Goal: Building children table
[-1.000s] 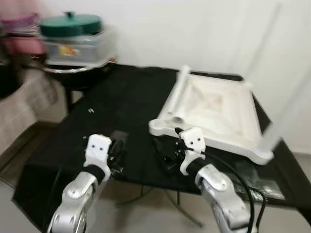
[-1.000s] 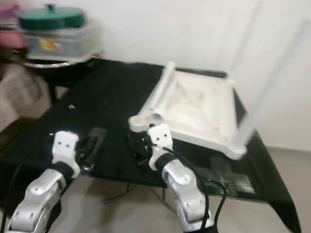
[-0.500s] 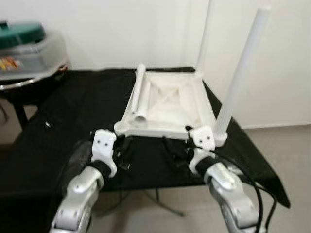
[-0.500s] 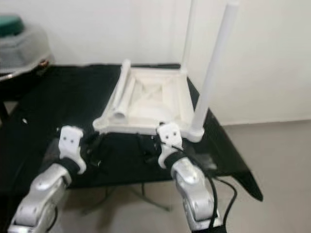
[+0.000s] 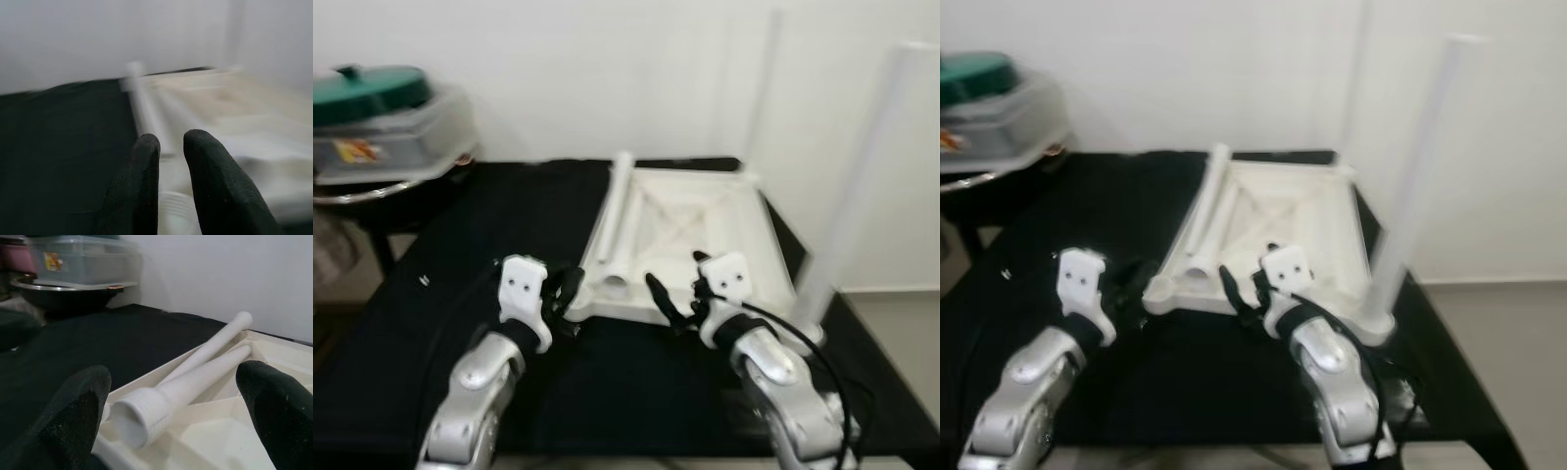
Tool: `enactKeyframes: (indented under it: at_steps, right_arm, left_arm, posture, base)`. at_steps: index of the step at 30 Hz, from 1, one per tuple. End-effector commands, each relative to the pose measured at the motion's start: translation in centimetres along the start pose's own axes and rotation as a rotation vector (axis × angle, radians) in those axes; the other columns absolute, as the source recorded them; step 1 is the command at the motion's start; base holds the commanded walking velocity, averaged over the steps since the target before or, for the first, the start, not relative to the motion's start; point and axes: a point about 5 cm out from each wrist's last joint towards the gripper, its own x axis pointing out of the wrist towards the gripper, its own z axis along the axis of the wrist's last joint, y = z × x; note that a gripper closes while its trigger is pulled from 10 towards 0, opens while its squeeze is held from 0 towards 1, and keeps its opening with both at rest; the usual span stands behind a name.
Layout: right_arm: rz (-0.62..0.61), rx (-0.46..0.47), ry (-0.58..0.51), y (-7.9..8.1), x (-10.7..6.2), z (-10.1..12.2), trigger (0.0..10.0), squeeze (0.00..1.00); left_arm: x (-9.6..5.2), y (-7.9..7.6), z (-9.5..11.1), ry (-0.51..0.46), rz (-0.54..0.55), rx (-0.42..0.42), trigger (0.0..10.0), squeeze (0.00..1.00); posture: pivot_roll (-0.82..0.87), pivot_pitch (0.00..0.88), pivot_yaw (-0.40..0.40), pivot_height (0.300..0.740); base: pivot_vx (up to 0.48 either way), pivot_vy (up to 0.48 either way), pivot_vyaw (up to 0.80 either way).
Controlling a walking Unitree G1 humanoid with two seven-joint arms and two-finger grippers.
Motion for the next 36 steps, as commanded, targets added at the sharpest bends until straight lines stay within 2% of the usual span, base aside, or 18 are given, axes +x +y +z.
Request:
enactKeyframes:
  at_steps: [1,5,6,8,9,12,14,15,17,20,22,23,25,30,31,32,34,36]
  right_arm:
    - [-0.028,-0.02,0.013,-0.9,-0.7,-0.4,10.0,0.0]
    - [-0.026,-0.024,0.018,-0.8,-0.7,-0.5,10.0,0.0]
    - [-0.026,-0.025,0.02,-0.7,-0.7,-0.5,10.0,0.0]
    - [-0.026,-0.025,0.02,-0.7,-0.7,-0.5,10.0,0.0]
    - [-0.026,-0.026,0.022,-0.7,-0.7,-0.6,10.0,0.0]
    - [-0.056,-0.039,0.057,-0.6,-0.9,-1.3,10.0,0.0]
    - [-0.066,-0.042,0.069,-0.6,-1.0,-1.5,10.0,0.0]
    - [-0.084,-0.046,0.089,-0.7,-1.2,-1.8,10.0,0.0]
    - [-0.095,-0.05,0.107,-0.7,-1.4,-2.1,10.0,0.0]
    - [-0.13,-0.037,0.15,-0.8,-2.1,-2.8,10.0,0.0]
    - [-0.13,-0.037,0.15,-0.8,-2.1,-2.8,10.0,0.0]
    - [-0.122,-0.032,0.144,-0.7,-2.3,-2.7,10.0,0.0]
    - [-0.063,-0.012,0.106,0.2,-2.7,-2.2,10.0,0.0]
    - [0.028,0.019,0.063,1.8,-3.3,-1.6,10.0,0.0]
    - [0.047,0.013,0.05,2.1,-3.4,-1.4,10.0,0.0]
    - [0.065,0.017,0.038,2.3,-3.5,-1.3,10.0,0.0]
    - [0.075,0.02,0.032,2.4,-3.5,-1.2,10.0,0.0]
    - [0.104,-0.006,0.036,2.8,-3.5,-1.0,10.0,0.0]
  left_arm:
    - [0.6,-0.5,1.0,-0.03,-0.047,0.006,10.0,0.0]
    - [0.9,-0.3,1.9,-0.05,-0.074,0.017,10.0,0.0]
    - [1.0,-0.4,2.4,-0.058,-0.103,0.024,10.0,0.11]
    - [1.0,-0.4,2.4,-0.058,-0.103,0.024,10.0,0.11]
    - [1.1,-0.7,2.9,-0.065,-0.154,0.021,10.0,1.0]
    - [2.4,-2.0,4.5,-0.033,-0.314,0.082,10.0,1.0]
    - [2.7,-2.2,4.7,-0.015,-0.336,0.098,10.0,1.0]
    - [3.2,-2.6,4.7,0.025,-0.375,0.126,10.0,1.0]
    - [3.7,-2.8,4.8,0.048,-0.387,0.16,10.0,1.0]
    - [5.6,-3.1,4.8,0.116,-0.405,0.194,10.0,1.0]
    - [5.6,-3.1,4.8,0.116,-0.405,0.194,10.0,1.0]
    - [6.1,-3.2,4.9,0.129,-0.405,0.192,10.0,1.0]
    - [7.1,-3.7,5.3,0.16,-0.438,0.21,10.0,1.0]
    - [8.5,-3.9,5.7,0.223,-0.44,0.237,10.0,1.0]
    - [8.8,-3.9,5.7,0.242,-0.425,0.254,10.0,0.42]
    - [9.2,-3.7,5.6,0.27,-0.398,0.259,10.0,0.0]
    - [9.5,-3.6,5.5,0.289,-0.381,0.261,10.0,0.0]
    - [10.0,-2.9,5.2,0.355,-0.328,0.288,10.0,0.0]
  posture:
    - [-0.04,0.008,-0.011,0.74]
    - [-0.04,0.009,-0.01,0.74]
    - [-0.04,0.01,-0.01,0.74]
    - [-0.04,0.01,-0.01,0.74]
    - [-0.04,0.01,-0.008,0.74]
    - [-0.04,0.014,-0.003,0.74]
    - [-0.04,0.014,-0.003,0.74]
    - [-0.05,0.015,0.0,0.74]
    - [-0.05,0.016,0.002,0.74]
    - [-0.06,0.015,0.009,0.74]
    - [-0.06,0.015,0.009,0.74]
    - [-0.07,0.016,0.013,0.74]
    - [-0.08,0.017,0.02,0.74]
    - [-0.09,0.021,0.027,0.74]
    - [-0.09,0.021,0.029,0.74]
    - [-0.09,0.023,0.029,0.74]
    - [-0.09,0.024,0.029,0.74]
    - [-0.09,0.027,0.026,0.74]
  base:
    - [0.0,0.0,0.0]
    - [0.0,0.0,0.0]
    - [0.0,0.0,0.0]
    - [0.0,0.0,0.0]
    - [0.0,0.0,0.0]
    - [0.0,0.0,0.0]
    - [0.0,0.0,0.0]
    - [0.0,0.0,0.0]
    - [0.0,0.0,0.0]
    - [0.0,0.0,-0.53]
    - [0.0,0.0,-0.8]
    - [0.0,0.0,-0.8]
    - [0.0,0.0,-0.8]
    - [0.0,0.0,-0.8]
    - [0.0,0.0,-0.8]
    - [0.0,0.0,-0.8]
    - [0.0,0.0,-0.8]
    - [0.0,0.0,0.0]
